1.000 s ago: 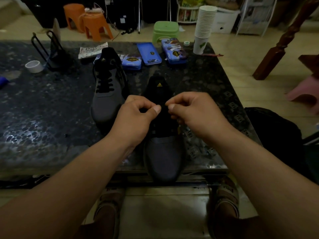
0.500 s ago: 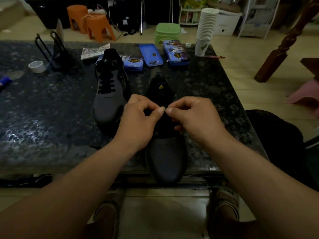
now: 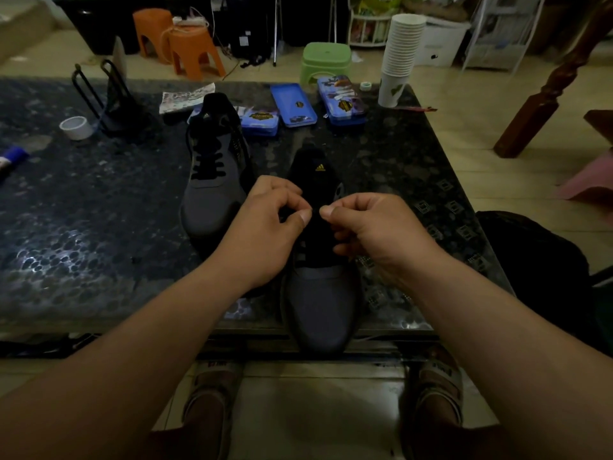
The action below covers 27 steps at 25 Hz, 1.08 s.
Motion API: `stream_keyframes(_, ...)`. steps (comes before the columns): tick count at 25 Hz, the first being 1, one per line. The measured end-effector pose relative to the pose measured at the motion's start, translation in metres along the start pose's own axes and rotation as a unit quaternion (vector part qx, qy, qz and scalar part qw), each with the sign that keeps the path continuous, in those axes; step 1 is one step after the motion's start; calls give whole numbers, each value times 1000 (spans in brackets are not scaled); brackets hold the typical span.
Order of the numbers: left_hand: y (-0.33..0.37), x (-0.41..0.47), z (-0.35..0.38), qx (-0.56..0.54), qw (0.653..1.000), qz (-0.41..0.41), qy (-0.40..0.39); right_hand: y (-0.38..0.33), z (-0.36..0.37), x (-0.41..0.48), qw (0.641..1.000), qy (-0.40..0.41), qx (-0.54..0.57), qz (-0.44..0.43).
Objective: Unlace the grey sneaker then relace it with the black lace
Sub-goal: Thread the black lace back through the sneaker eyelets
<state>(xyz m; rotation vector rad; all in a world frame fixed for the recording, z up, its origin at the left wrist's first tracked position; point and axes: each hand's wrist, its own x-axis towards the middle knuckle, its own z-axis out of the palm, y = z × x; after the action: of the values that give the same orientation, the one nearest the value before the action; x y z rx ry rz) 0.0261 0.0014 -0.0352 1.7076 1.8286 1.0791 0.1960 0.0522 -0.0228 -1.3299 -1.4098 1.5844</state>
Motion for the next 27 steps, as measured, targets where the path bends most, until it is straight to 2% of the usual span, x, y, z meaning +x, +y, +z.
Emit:
stream_keyframes(8, 0, -3, 8, -19, 998, -16, 55, 1, -4, -1, 984, -47, 146, 90)
stream_keyframes(19, 6, -11, 27, 5, 990, -26, 138, 0, -3, -1, 989, -56, 113, 76)
stream_keyframes(23, 5, -7, 23, -88, 987, -81, 111, -1, -5, -2, 984, -71, 135, 90)
stream_keyframes(27, -1, -8, 21, -105, 987, -82, 87, -2, -2, 1, 987, -70, 104, 103)
